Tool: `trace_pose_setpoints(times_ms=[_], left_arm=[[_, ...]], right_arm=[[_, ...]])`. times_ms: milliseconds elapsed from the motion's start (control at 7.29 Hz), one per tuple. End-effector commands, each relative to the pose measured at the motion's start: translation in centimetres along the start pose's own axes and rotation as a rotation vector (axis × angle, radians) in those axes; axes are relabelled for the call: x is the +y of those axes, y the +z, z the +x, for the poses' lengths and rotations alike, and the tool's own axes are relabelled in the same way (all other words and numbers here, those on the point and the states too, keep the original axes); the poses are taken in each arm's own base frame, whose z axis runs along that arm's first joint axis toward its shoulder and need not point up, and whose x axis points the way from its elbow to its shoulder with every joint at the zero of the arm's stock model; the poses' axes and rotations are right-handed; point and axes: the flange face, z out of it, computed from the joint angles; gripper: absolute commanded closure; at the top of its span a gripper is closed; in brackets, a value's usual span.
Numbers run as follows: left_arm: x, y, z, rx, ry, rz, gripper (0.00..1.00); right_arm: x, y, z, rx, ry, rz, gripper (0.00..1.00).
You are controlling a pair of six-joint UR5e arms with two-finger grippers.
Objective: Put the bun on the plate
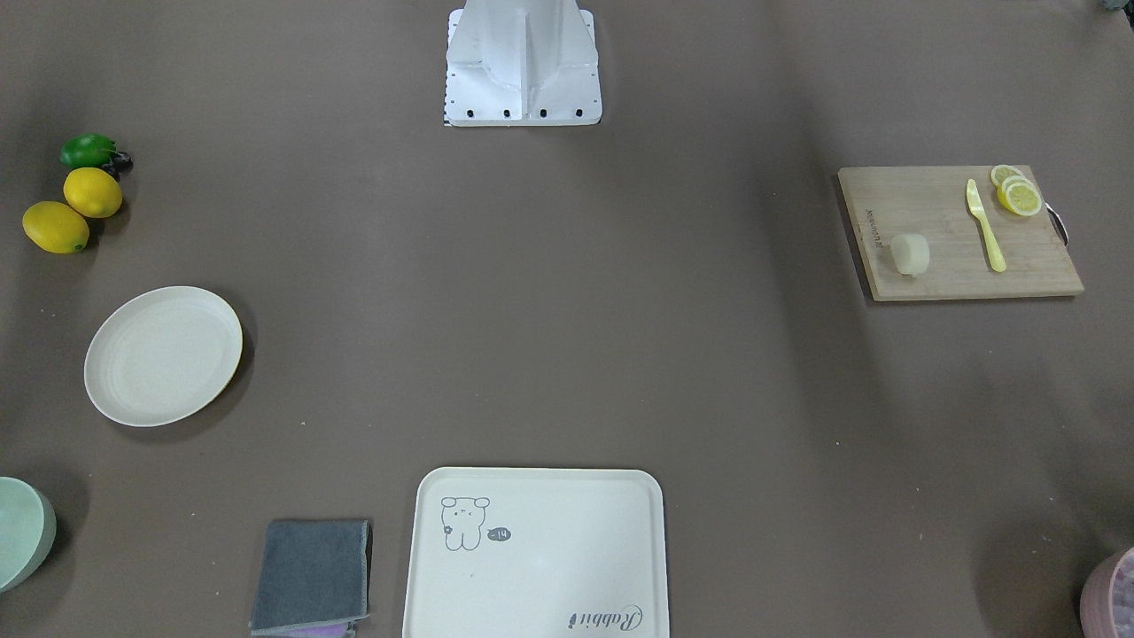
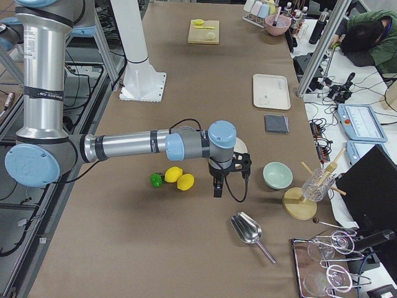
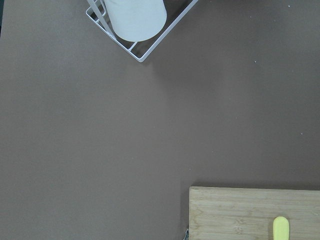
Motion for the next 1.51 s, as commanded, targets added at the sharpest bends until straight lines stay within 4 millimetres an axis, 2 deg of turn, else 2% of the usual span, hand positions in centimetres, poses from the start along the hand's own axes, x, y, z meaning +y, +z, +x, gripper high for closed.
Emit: trace_pose_setpoints(times_ms=[0, 137, 275, 412, 686, 824, 961, 1098, 1235, 1373], left_arm=[[-0.1, -0.1, 0.3, 0.007, 0.004, 0.004, 0.02], [-0.7, -0.4, 0.6, 0.010, 0.034, 0.035, 0.02], [-0.3, -0.2, 0.3, 0.009, 0.059, 0.068, 0.02], [-0.4, 0.7, -0.2, 0.012, 0.052, 0.060, 0.02], [-0.5, 0.6, 0.1, 0.017, 0.088, 0.096, 0.02], [-0.5, 0.4, 0.2, 0.020, 0.102, 0.113, 0.02], [-0.6, 0.2, 0.4, 0.021, 0.115, 0.125, 0.02], [-0.5, 0.3, 0.4, 0.023, 0.118, 0.138, 0.02], [-0.5, 0.5, 0.2, 0.024, 0.092, 0.134, 0.02], [-0.5, 0.5, 0.2, 0.025, 0.088, 0.134, 0.02]], right_arm=[[0.0, -0.2, -0.2, -0.009, -0.004, 0.002, 0.00], [-0.1, -0.2, -0.4, -0.011, -0.006, 0.004, 0.00], [-0.2, -0.3, -0.7, -0.023, 0.000, 0.005, 0.00], [-0.6, 0.2, -2.0, -0.039, -0.020, -0.007, 0.00], [-3.2, 2.3, -7.6, -0.061, -0.018, 0.013, 0.00], [-3.9, 4.9, -11.3, -0.078, -0.022, 0.031, 0.00], [-4.5, 8.6, -15.4, -0.086, 0.017, 0.054, 0.00], [-3.9, 11.9, -18.4, -0.095, 0.016, 0.070, 0.00], [-3.4, 14.6, -18.3, -0.084, -0.001, 0.071, 0.00], [-3.2, 16.1, -17.4, -0.088, -0.010, 0.066, 0.00]])
